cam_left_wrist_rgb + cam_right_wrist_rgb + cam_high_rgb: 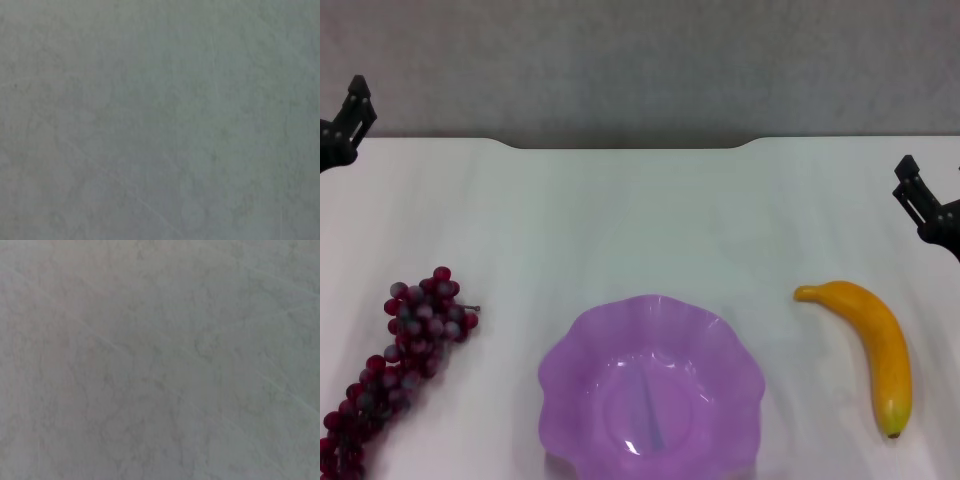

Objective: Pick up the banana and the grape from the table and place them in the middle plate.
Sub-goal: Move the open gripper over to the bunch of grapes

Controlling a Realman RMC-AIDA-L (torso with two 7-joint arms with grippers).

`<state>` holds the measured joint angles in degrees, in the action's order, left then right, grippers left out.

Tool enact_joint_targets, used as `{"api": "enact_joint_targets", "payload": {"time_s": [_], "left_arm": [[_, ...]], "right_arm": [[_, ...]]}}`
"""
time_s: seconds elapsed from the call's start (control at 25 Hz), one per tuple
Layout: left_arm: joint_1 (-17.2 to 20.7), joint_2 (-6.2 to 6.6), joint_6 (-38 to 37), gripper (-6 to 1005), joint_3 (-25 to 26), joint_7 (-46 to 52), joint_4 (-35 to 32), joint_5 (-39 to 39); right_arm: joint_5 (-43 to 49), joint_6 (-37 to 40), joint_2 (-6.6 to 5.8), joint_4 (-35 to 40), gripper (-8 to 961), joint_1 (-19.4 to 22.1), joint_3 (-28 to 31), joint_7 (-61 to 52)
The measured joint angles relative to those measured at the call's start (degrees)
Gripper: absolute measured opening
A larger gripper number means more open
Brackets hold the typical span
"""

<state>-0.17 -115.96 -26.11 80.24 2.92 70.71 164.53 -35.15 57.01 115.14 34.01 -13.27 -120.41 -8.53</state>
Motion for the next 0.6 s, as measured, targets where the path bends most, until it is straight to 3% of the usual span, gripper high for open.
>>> {"api": "enact_joint_targets", "payload": {"time_s": [0.6], "left_arm": [[0.9, 0.18, 2.4, 755, -1.4, -0.4, 2.9, 0.0]], "right_arm": [[0.1, 0.0, 0.00, 0.0, 860, 0.0, 0.0, 0.0]]}}
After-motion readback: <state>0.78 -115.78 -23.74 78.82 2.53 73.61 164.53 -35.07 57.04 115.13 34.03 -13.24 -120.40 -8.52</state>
